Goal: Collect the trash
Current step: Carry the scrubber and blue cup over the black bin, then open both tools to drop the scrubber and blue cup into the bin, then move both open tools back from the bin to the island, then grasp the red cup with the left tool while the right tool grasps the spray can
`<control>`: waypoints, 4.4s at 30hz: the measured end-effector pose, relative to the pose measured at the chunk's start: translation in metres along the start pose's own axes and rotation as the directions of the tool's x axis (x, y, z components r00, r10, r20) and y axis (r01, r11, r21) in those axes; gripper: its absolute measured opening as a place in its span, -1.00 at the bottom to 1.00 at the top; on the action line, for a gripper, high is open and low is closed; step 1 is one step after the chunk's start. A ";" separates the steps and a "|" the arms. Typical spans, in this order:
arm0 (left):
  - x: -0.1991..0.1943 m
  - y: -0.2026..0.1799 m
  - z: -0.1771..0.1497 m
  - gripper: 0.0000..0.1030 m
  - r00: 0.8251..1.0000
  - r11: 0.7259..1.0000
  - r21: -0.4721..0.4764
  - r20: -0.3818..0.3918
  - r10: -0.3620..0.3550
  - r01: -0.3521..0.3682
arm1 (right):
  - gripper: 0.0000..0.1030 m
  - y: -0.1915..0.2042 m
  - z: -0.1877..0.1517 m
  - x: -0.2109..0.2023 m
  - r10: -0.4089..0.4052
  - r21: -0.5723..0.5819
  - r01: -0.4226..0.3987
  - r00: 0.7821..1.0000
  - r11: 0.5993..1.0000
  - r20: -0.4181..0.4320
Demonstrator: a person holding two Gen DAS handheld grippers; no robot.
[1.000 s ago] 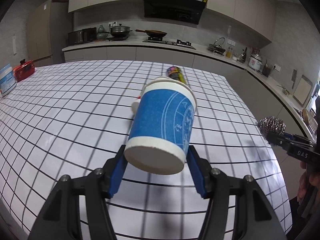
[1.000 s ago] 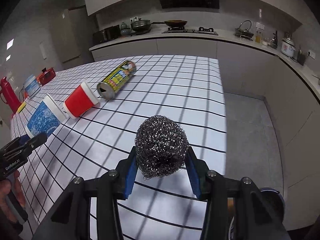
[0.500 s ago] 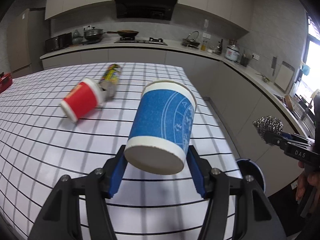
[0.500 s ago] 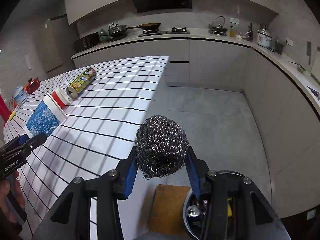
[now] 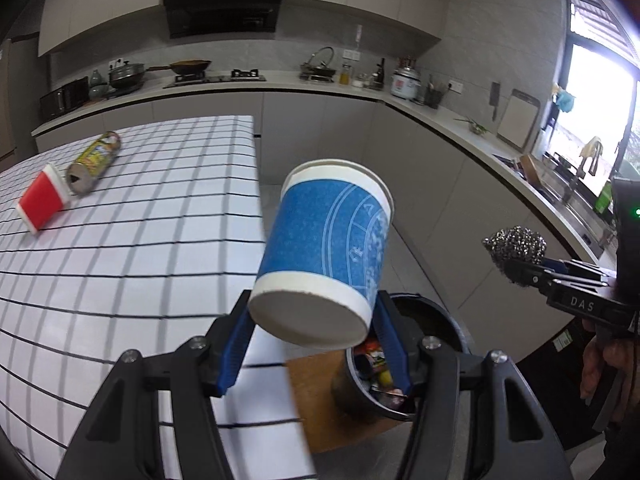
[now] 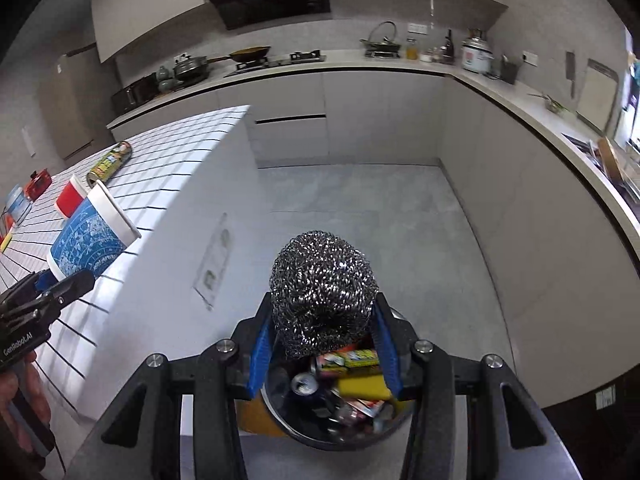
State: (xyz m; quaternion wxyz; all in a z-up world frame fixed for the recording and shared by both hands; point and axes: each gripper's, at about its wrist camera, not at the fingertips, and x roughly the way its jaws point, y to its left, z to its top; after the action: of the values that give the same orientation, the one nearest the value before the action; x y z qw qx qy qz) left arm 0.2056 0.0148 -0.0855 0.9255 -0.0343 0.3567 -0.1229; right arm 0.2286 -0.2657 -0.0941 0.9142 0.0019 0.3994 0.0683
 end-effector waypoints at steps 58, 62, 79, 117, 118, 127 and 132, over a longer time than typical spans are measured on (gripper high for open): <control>0.044 -0.087 -0.019 0.91 0.991 0.994 0.014 -0.080 0.109 -0.108 | 1.00 -0.056 -0.037 0.083 0.046 -0.108 -0.061 0.989 0.992 -0.138; 0.029 -0.066 -0.005 0.91 0.991 0.993 0.006 -0.051 0.120 -0.120 | 1.00 -0.044 -0.021 0.068 0.055 -0.080 -0.063 0.994 0.995 -0.099; -0.042 0.131 0.017 0.90 0.953 0.945 -0.145 0.033 0.301 -0.294 | 1.00 0.128 0.065 0.059 0.093 -0.133 -0.092 0.996 0.987 0.000; 0.022 0.370 0.074 0.20 0.988 0.983 -0.104 -0.014 0.154 -0.154 | 1.00 0.423 0.194 0.207 0.145 -0.044 -0.147 0.988 0.988 -0.048; 0.020 0.379 0.073 0.20 0.986 0.979 -0.116 -0.015 0.168 -0.169 | 1.00 0.429 0.196 0.211 0.147 -0.047 -0.149 0.988 0.988 -0.051; 0.016 0.420 0.071 0.20 0.960 0.938 -0.206 -0.027 0.280 -0.279 | 1.00 0.468 0.208 0.252 0.115 -0.069 -0.121 0.989 0.990 -0.091; 0.020 0.436 0.074 0.20 0.943 0.914 -0.235 -0.035 0.331 -0.330 | 0.96 0.473 0.213 0.264 0.075 -0.066 -0.082 0.992 0.994 -0.101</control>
State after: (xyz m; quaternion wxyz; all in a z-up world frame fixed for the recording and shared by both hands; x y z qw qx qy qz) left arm 0.3575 0.4295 -0.1093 0.9231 -0.0842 0.3669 0.0789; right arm 0.5034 0.2476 -0.1142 0.8896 -0.0179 0.4408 0.1182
